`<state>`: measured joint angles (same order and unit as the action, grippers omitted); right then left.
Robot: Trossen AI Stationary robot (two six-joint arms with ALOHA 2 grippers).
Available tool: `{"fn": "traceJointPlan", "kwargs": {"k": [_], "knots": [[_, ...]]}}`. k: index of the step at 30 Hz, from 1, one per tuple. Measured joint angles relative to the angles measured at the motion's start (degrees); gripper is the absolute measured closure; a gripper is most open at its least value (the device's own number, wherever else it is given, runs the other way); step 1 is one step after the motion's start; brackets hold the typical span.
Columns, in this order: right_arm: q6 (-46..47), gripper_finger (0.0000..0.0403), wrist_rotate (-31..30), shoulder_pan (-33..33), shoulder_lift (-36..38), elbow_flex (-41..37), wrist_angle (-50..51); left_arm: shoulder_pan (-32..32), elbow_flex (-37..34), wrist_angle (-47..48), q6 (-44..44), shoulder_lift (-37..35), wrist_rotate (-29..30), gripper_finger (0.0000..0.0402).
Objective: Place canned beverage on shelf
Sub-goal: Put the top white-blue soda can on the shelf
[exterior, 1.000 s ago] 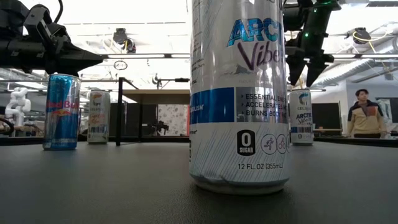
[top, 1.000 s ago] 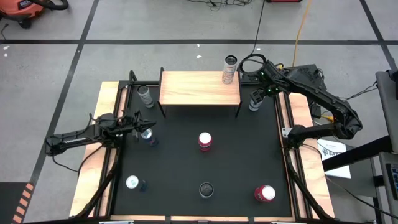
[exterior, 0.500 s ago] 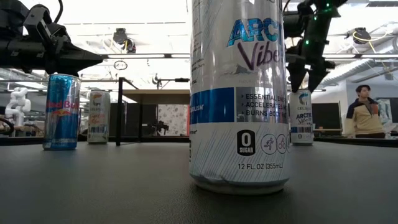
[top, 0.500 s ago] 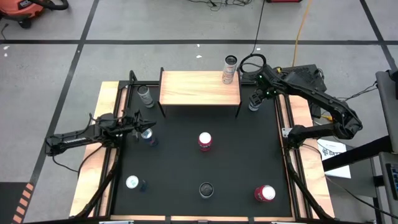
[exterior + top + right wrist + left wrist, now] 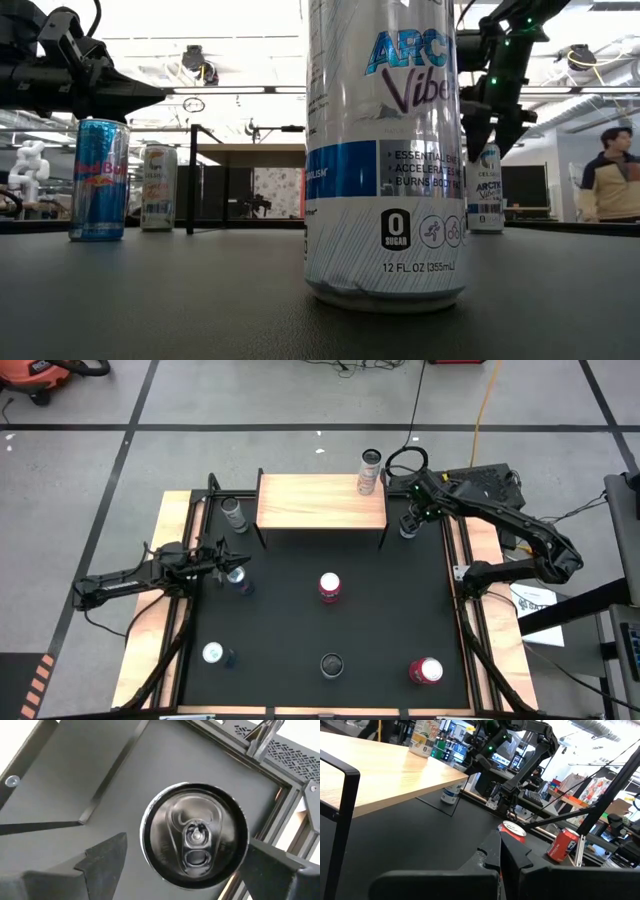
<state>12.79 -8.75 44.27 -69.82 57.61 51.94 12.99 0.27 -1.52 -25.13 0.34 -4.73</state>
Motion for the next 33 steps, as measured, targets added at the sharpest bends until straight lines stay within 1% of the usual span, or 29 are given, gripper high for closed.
{"fn": "traceJointPlan", "kwargs": {"k": [8, 11, 14, 22, 33], "knots": [[-1.58, 0.0070, 0.00, -0.02, 0.00, -0.20, -0.85, 0.00, 0.00, 0.01, 0.02, 0.02, 0.00, 0.0401], [-1.70, 0.0081, -0.04, -0.07, 0.00, -0.20, -0.71, -0.01, 0.00, 0.00, 0.03, 0.02, 0.00, 0.0401], [-1.70, 0.0104, -0.17, -0.07, 0.00, -0.20, -0.71, -0.01, -0.01, 0.00, 0.03, 0.01, 0.00, 0.0401], [-1.70, 0.0192, -0.15, -0.07, 0.07, -0.20, -0.80, -0.01, -0.01, 0.00, 0.03, 0.01, 0.00, 0.0401], [-1.63, 0.0193, -0.14, -0.13, 0.65, -0.20, -0.31, 0.00, 0.01, 0.00, 0.03, 0.02, 0.00, 0.0401]]}}
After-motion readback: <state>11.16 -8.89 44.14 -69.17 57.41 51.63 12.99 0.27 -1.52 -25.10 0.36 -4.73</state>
